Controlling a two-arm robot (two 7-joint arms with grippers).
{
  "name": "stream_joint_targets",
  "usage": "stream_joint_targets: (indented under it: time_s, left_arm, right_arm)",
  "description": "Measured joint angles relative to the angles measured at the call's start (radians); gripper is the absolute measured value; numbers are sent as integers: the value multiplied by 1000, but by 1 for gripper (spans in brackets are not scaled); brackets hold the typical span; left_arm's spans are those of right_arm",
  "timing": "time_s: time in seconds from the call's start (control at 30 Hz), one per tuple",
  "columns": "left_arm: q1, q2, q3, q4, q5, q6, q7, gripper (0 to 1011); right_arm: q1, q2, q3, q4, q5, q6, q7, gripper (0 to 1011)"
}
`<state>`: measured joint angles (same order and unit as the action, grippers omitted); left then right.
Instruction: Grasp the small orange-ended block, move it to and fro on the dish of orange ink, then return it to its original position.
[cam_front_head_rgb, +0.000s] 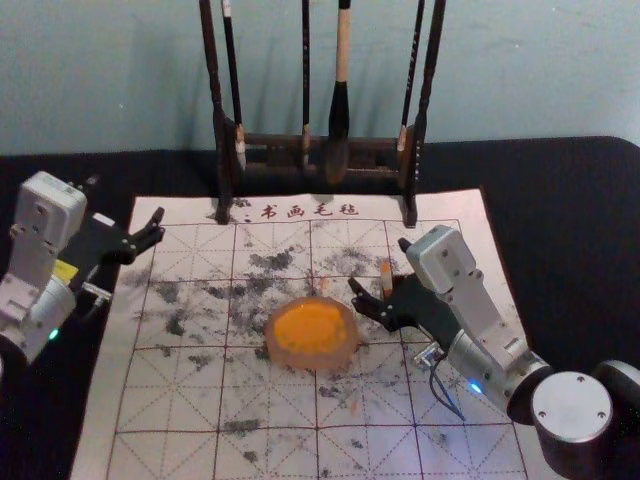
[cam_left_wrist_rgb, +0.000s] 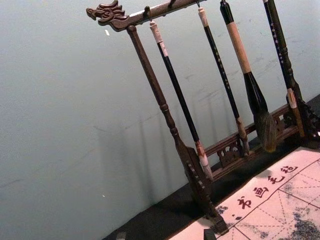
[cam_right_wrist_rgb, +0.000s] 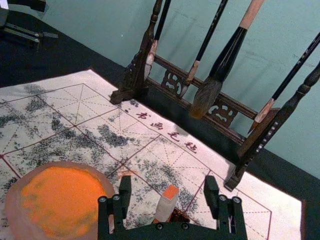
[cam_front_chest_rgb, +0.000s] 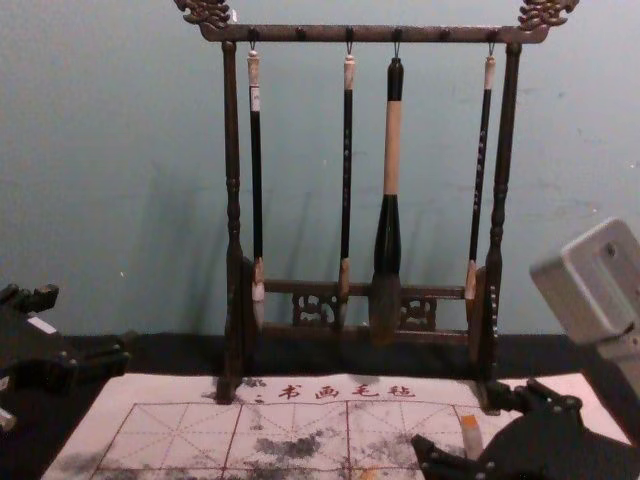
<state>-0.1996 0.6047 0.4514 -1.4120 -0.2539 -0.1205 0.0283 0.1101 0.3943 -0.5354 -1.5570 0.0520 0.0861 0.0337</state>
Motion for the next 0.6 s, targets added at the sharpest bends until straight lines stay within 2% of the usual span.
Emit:
stream_joint_targets:
  time_s: [0.33,0.37,0.57,0.6]
  left_arm:
    - [0,0,0,0,0,0,0,1001]
    - [0,0,0,0,0,0,0,1001]
    - [0,0,0,0,0,0,0,1001]
    - [0,0,0,0,0,0,0,1001]
  right_arm:
    - [0,1,0,-1,1,-1,0,687]
    - [0,1,0,-1,1,-1,0,625]
    - [0,1,0,-1,2,-1,0,463]
    - [0,1,0,-1,2,-1,0,399]
